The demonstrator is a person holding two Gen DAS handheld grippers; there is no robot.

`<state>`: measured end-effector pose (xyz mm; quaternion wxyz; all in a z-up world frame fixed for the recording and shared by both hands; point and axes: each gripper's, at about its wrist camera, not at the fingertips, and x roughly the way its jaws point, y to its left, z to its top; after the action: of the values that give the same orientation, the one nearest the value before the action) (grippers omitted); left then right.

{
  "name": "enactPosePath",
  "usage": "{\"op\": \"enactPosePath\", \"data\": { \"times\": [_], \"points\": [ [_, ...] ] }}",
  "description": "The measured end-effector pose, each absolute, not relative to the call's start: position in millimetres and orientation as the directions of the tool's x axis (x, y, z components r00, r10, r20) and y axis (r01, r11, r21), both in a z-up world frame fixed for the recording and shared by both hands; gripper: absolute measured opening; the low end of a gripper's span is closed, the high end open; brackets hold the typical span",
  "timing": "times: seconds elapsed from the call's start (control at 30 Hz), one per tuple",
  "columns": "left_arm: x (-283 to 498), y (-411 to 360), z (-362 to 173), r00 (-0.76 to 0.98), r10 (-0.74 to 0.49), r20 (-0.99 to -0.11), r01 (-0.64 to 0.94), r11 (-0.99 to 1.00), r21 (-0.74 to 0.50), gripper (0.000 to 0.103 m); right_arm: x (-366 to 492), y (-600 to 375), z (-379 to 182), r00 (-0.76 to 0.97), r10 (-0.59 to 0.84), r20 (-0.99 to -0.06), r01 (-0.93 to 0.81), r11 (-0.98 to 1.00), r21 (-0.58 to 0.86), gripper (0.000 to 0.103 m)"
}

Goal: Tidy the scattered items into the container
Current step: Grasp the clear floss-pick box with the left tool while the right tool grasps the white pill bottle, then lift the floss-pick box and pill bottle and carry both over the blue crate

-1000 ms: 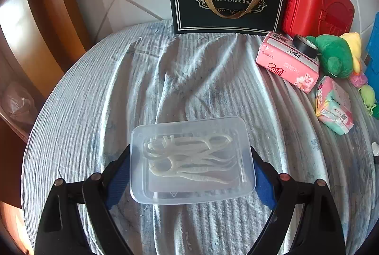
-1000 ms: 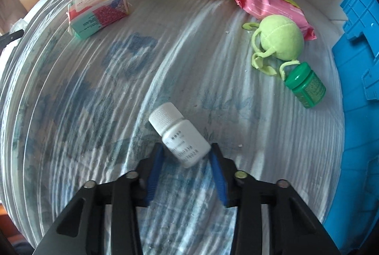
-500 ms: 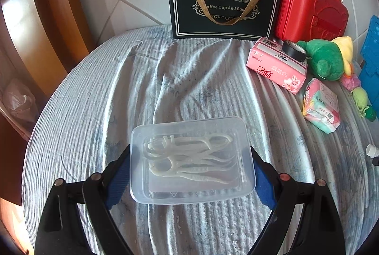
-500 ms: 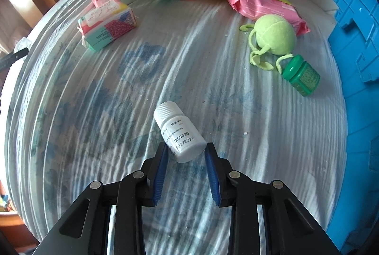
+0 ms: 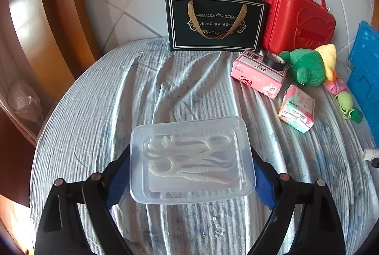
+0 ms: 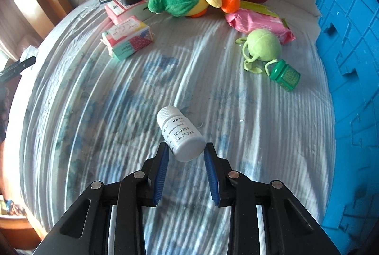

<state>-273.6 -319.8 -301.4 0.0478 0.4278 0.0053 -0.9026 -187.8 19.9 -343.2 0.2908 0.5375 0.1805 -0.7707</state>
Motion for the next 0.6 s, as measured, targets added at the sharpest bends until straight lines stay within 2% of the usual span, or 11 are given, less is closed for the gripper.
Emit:
{"op": "enactPosePath", "data": {
  "times": [0.17, 0.6],
  "points": [
    [-255.6, -303.2, -277.2, -0.642, -0.098, -0.760, 0.096, -0.994, 0.048, 0.089, -170.5, 31.8, -320.8, -0.264, -0.280, -0.923, 0.643, -0.764, 0.048, 0.023],
    [-209.9, -253.9, -240.1, -0.655, -0.105, -0.748, 0.080, -0.994, 0.069, 0.089, -153.6, 80.7, -303.6, -0.266, -0.317, -0.910, 0.634, -0.769, 0.083, 0.021]
  ]
}}
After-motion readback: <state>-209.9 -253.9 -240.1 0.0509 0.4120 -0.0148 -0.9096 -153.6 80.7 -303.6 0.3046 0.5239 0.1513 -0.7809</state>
